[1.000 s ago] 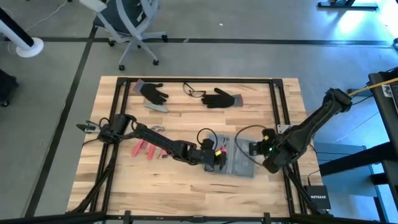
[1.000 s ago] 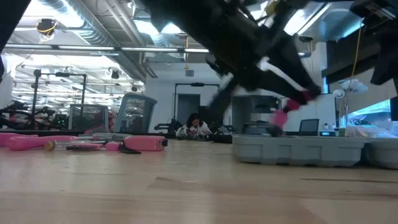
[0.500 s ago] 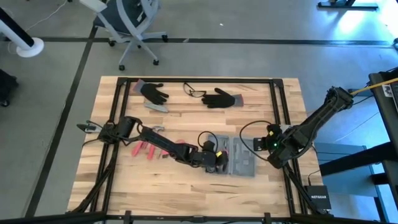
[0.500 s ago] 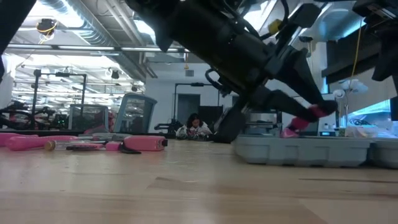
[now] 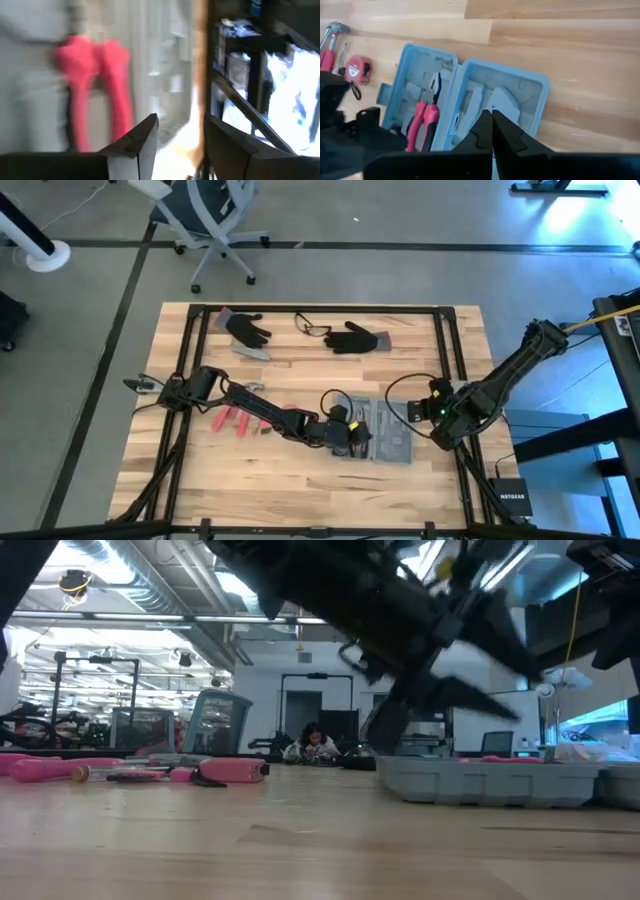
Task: Prefit tool cases
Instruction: Put the orange pliers into the gray prefit tool case, then put the orange measuring tape into the gray prefit tool case
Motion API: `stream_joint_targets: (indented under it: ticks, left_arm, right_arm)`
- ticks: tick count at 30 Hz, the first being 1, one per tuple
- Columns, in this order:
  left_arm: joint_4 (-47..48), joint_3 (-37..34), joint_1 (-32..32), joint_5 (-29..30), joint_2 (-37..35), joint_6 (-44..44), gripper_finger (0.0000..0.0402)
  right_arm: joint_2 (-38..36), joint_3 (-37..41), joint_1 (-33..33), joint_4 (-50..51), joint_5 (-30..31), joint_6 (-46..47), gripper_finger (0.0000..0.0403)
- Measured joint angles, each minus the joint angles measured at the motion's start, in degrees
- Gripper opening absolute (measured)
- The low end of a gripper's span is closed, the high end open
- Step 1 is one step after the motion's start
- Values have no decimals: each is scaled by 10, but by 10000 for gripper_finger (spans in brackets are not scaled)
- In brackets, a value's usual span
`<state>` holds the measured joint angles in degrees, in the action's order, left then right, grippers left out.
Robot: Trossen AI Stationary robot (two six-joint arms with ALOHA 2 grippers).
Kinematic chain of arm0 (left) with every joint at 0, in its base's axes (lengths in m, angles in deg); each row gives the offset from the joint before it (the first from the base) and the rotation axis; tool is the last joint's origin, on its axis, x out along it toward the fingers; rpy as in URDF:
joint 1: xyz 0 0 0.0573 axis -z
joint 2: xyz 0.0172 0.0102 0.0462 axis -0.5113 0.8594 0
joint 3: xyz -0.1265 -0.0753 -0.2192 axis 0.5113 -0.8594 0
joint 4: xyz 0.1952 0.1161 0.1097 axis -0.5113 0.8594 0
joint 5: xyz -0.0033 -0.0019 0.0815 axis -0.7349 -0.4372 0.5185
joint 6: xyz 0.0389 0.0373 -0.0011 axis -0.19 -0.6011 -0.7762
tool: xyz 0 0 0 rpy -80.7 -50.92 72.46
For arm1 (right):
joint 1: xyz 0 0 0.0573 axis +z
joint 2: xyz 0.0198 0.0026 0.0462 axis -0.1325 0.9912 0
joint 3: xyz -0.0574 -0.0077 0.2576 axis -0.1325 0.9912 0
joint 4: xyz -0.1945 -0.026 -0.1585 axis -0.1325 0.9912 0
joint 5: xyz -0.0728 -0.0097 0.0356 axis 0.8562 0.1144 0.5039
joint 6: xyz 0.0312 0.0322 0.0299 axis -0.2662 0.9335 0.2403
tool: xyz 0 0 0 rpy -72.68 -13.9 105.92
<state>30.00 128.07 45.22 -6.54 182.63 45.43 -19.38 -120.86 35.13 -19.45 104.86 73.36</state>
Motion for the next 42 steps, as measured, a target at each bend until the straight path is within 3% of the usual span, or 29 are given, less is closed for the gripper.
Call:
stream_joint_targets:
  ticks: [2, 5, 9, 13, 15, 17, 22, 25, 28, 32, 36, 39, 42]
  left_arm:
    - [-18, 0, -13, -28, -17, -86, 136]
    - [30, 1, -38, -65, -62, -217, 98]
    - [215, 1, -65, -69, -140, -364, 16]
    - [427, 1, -76, -32, -225, -477, 3]
    - [522, 1, -72, -5, -256, -518, 1]
    - [600, 0, -60, 10, -275, -551, 0]
    - [758, -7, -22, -15, -289, -681, 0]
    - [832, -39, -14, -40, -292, -771, 0]
    - [813, -89, -23, -88, -308, -873, 0]
    - [671, -169, -49, -180, -333, -958, 0]
    - [577, -210, -81, -181, -334, -964, 0]
    - [536, -213, -101, -181, -334, -969, 0]
    - [521, -209, -118, -181, -334, -984, 0]
  right_arm:
    - [-2, 0, 0, -15, 0, -26, 0]
    - [-1, 0, 0, -65, 0, -103, 0]
    - [5, 0, 0, -173, 17, -233, 0]
    - [32, 0, -6, -239, 64, -296, 0]
    - [55, 0, -28, -257, 60, -304, 0]
    - [80, 0, -61, -299, 27, -346, 0]
    - [153, 1, -148, -485, -133, -523, 0]
    - [189, 0, -189, -557, -178, -570, 0]
    - [209, 0, -225, -594, -190, -576, 0]
    - [211, 0, -264, -612, -204, -564, 0]
    - [199, -8, -283, -604, -216, -565, 0]
    - [194, -51, -282, -528, -182, -604, 0]
    - [195, -130, -281, -389, -148, -671, 0]
